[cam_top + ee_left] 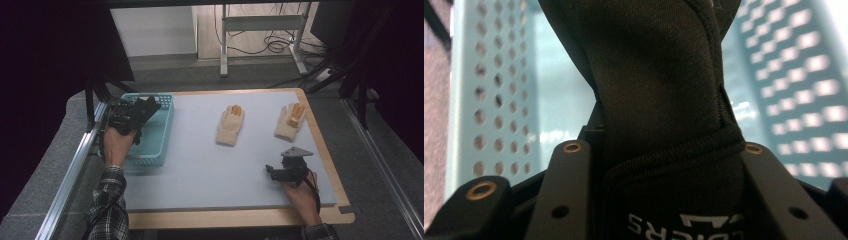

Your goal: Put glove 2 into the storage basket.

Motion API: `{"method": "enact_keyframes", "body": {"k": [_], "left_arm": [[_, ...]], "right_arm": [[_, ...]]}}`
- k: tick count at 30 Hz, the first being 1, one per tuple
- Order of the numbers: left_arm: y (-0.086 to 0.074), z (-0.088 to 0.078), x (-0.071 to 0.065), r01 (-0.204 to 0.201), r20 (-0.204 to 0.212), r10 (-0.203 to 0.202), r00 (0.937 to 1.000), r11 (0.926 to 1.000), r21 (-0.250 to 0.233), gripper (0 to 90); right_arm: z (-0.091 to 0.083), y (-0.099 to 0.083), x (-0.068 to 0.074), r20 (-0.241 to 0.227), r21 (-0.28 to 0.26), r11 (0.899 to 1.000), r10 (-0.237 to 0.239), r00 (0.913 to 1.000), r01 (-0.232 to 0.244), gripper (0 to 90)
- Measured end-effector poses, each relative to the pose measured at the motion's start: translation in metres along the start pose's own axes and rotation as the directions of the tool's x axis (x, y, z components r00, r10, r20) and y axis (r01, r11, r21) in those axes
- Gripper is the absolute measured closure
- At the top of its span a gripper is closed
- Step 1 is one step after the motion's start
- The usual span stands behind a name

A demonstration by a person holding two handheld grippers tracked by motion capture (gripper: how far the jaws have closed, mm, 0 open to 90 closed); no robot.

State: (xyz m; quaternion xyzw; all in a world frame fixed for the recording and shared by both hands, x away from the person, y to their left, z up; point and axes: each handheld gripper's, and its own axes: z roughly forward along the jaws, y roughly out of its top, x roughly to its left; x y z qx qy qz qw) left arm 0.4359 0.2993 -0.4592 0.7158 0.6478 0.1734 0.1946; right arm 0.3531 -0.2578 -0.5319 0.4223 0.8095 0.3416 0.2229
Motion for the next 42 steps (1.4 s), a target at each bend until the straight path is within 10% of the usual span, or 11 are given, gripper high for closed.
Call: {"method": "enact_keyframes", "body": {"k": [11,18,23,31,42], "left_arm": [[0.0,0.032,0.018,0.037,-0.061,-0.032,0.9976,0.9955,0.088,59.4],[0.006,0.047,0.019,-0.001,-0.109,0.016,0.994,0.9906,0.137,47.9],[0.007,0.043,0.02,0.0,-0.052,0.01,0.9986,0.9848,0.173,20.7],[0.002,0.017,0.027,0.012,0.033,-0.015,0.9994,0.997,0.077,8.0],[-0.004,-0.004,0.008,-0.037,0.203,0.054,0.9777,0.9955,-0.087,2.9]], "right_arm": [[0.0,0.0,0.0,0.0,0.0,1.0,0.0,1.0,0.0,17.9],[0.0,0.0,0.0,-0.002,0.0,1.0,0.001,1.0,-0.001,17.9],[0.0,0.0,0.0,-0.002,0.0,1.0,0.001,1.0,-0.001,17.9],[0.0,0.0,0.0,0.001,0.0,1.0,-0.002,1.0,0.002,17.9],[0.0,0.0,0.0,0.002,0.0,1.0,-0.002,1.0,0.002,17.7]]}}
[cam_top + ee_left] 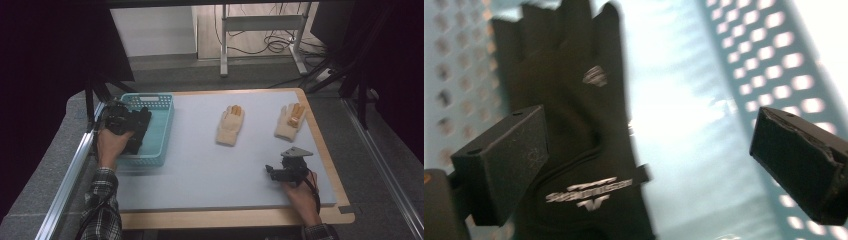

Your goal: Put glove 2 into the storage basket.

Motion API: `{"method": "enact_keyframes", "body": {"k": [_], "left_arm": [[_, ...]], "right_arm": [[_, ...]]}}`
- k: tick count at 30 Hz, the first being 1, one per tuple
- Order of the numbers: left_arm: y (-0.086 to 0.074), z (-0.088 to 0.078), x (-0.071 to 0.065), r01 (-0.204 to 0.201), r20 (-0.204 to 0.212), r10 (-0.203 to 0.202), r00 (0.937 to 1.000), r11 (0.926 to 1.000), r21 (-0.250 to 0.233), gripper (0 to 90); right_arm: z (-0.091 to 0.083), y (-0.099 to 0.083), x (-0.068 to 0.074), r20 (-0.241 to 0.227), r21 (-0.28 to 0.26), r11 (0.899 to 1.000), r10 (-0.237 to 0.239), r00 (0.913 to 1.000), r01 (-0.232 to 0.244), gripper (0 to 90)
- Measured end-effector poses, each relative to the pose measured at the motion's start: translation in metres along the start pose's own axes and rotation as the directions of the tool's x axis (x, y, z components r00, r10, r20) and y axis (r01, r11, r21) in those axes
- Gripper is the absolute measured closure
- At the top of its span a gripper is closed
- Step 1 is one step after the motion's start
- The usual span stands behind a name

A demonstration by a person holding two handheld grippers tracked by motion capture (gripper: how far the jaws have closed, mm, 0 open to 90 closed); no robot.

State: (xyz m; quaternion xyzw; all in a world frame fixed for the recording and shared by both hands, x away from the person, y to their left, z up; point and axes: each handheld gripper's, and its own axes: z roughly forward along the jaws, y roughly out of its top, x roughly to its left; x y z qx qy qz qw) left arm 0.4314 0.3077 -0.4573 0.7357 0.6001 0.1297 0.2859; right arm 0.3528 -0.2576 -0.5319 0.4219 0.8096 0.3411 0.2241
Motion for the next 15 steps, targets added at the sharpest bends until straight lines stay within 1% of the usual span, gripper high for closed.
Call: {"method": "enact_keyframes", "body": {"k": [1,3,7,9,13,15], "left_arm": [[0.0,-0.001,-0.005,-0.017,0.011,0.017,0.9998,0.9998,-0.01,2.5],[0.001,-0.004,-0.014,-0.05,0.018,0.051,0.9985,0.9984,-0.027,1.9],[0.004,-0.01,-0.032,-0.108,0.027,0.11,0.9936,0.9924,-0.06,0.8],[0.005,-0.012,-0.043,-0.139,0.031,0.142,0.9894,0.9875,-0.074,0.3],[0.006,-0.014,-0.06,-0.181,0.041,0.185,0.9819,0.9794,-0.09,0.0],[0.005,-0.015,-0.07,-0.207,0.049,0.212,0.9759,0.9735,-0.097,0.0]], "right_arm": [[0.0,0.0,0.0,0.0,0.0,1.0,0.001,1.0,-0.001,17.7],[0.0,0.0,0.0,0.001,0.0,1.0,0.0,1.0,0.0,17.7],[0.0,0.0,0.0,0.0,0.001,1.0,0.0,1.0,0.0,17.7],[0.0,0.0,0.0,0.0,0.001,1.0,0.0,1.0,0.0,17.7],[0.0,0.0,0.0,0.0,0.001,1.0,0.001,1.0,-0.001,17.7],[0.0,0.0,0.0,0.0,0.001,1.0,0.002,1.0,-0.002,17.7]]}}
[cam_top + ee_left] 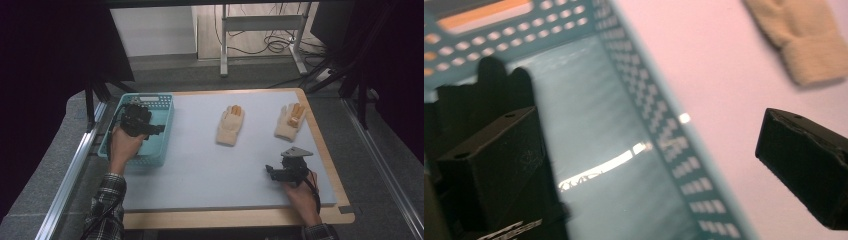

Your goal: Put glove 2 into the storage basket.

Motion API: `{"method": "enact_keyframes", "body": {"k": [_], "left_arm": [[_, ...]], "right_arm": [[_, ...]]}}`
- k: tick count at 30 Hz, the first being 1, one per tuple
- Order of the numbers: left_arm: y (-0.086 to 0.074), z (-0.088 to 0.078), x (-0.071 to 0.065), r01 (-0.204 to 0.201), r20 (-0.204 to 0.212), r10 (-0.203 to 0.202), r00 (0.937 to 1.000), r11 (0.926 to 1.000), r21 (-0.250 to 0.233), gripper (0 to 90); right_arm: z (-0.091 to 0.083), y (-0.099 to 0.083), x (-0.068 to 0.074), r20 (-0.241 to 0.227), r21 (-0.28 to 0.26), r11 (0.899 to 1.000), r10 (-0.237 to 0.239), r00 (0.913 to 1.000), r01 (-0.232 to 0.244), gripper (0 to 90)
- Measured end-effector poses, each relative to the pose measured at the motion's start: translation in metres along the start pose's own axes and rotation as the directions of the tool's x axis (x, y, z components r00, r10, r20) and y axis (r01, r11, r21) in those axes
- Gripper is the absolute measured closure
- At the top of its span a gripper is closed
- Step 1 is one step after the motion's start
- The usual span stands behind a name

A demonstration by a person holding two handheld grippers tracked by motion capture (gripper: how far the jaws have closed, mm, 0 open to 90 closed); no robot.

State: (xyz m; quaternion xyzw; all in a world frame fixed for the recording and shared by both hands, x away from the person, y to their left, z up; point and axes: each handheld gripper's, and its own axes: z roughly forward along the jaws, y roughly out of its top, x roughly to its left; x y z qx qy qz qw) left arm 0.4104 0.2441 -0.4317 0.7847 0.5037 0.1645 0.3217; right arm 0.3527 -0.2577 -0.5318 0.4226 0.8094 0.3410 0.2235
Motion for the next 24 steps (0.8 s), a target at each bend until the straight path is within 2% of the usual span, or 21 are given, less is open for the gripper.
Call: {"method": "enact_keyframes", "body": {"k": [6,9,12,16,24], "left_arm": [[0.001,0.002,-0.026,-0.044,0.05,0.044,0.9978,0.999,-0.003,0.0],[0.001,0.003,-0.039,-0.082,0.066,0.082,0.9945,0.9966,-0.008,0.1],[0.0,0.004,-0.049,-0.101,0.086,0.102,0.9911,0.9947,-0.02,0.5],[-0.003,0.007,-0.065,-0.131,0.115,0.134,0.9843,0.9908,-0.036,0.9],[-0.015,0.013,-0.095,-0.171,0.19,0.184,0.9642,0.9817,-0.083,0.7]], "right_arm": [[0.0,0.0,0.0,0.001,0.0,1.0,-0.001,1.0,0.001,17.7],[0.0,0.0,0.0,0.001,0.0,1.0,-0.001,1.0,0.001,17.7],[0.0,0.0,0.0,0.001,0.0,1.0,-0.001,1.0,0.001,17.7],[0.0,0.0,0.0,0.001,0.0,1.0,-0.001,1.0,0.001,17.7],[0.0,0.0,0.0,0.002,-0.001,1.0,-0.001,1.0,0.001,17.7]]}}
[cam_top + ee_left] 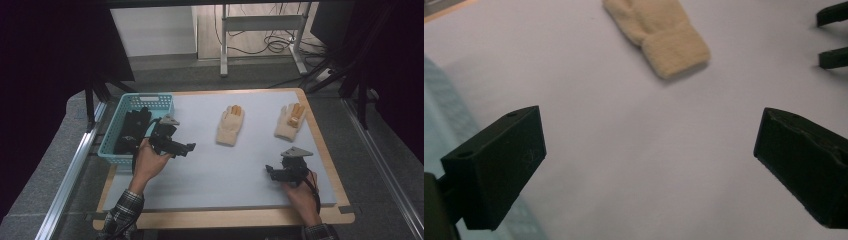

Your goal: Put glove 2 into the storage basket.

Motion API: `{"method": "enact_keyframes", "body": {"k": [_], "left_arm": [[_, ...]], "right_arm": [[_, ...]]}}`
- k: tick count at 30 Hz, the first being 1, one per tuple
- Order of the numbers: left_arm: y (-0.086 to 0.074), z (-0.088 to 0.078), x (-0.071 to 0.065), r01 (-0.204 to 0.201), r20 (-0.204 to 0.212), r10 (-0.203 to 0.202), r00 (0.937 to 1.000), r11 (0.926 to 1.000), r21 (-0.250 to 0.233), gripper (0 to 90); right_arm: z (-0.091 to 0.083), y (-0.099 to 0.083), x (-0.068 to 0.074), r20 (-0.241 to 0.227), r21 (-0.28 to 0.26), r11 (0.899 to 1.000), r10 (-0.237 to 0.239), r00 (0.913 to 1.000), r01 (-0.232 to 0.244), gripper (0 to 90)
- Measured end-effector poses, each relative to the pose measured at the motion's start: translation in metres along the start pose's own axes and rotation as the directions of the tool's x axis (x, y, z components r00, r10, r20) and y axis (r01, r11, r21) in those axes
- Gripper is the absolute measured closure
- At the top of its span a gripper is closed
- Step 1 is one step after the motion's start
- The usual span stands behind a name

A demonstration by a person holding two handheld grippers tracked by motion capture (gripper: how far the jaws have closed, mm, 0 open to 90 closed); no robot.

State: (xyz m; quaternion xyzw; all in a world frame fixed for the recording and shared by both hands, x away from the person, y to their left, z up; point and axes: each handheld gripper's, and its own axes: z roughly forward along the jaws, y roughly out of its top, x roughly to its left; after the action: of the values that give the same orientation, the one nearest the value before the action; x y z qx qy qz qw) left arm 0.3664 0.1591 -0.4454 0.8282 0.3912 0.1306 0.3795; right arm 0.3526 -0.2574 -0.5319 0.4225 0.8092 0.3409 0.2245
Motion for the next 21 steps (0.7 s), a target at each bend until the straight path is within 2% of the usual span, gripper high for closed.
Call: {"method": "enact_keyframes", "body": {"k": [8,11,14,21], "left_arm": [[-0.019,0.014,-0.026,-0.041,0.049,0.041,0.998,0.9991,-0.008,0.2],[-0.027,0.02,-0.035,-0.071,0.039,0.071,0.9967,0.9975,0.001,0.0],[-0.034,0.026,-0.041,-0.083,0.044,0.082,0.9957,0.9965,0.009,0.0],[-0.057,0.034,-0.052,-0.101,0.012,0.1,0.9949,0.9945,0.029,0.0]], "right_arm": [[0.0,0.0,0.0,0.001,0.0,1.0,-0.002,1.0,0.002,17.7],[0.0,0.0,0.0,0.004,-0.002,1.0,-0.002,1.0,0.002,17.7],[0.0,0.0,0.0,0.003,0.0,1.0,-0.002,1.0,0.002,17.7],[0.0,0.0,0.0,0.001,0.0,1.0,0.001,1.0,-0.001,17.7]]}}
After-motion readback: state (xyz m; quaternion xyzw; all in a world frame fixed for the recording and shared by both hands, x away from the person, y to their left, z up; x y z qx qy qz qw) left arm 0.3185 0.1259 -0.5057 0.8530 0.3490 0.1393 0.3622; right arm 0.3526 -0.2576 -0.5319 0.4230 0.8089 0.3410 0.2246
